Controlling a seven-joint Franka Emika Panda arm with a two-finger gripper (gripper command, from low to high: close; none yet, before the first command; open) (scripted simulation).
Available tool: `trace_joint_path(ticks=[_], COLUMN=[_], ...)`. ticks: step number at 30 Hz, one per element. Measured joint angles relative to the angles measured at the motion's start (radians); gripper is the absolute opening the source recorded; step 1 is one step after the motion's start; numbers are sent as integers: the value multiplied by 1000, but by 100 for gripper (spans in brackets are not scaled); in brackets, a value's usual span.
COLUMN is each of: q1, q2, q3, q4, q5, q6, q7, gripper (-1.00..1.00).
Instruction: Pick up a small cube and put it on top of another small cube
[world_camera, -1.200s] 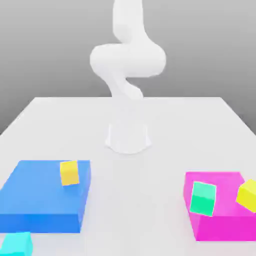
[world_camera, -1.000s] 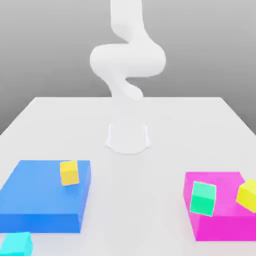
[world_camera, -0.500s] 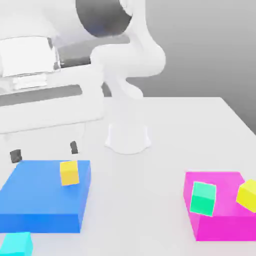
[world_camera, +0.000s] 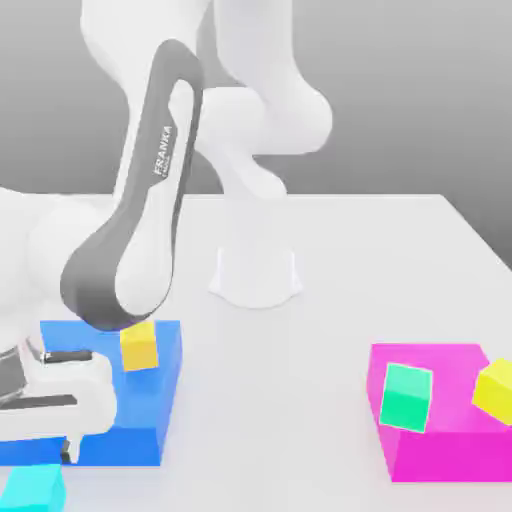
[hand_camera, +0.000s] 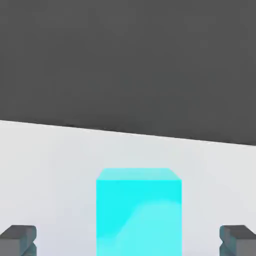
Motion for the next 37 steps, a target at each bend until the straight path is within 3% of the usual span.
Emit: trace_joint_path(ticks=[1, 7, 12, 21, 29, 33, 34, 37], q1=[-15, -23, 34, 270, 543, 553, 548, 550], q2=[34, 50, -85, -341, -628, -557, -535, -535], q3=[19, 28, -35, 121, 269, 274, 281, 281], q4=[8, 12, -24, -160, -300, -348, -355, -355], q5=[18, 27, -51, -132, -344, -366, -366, -366], q6=[24, 35, -64, -201, -286, -159, -130, -130], q7=[-13, -21, 35, 123, 297, 315, 315, 315], gripper=[-100, -100, -100, -100, -100, -100, 100, 100])
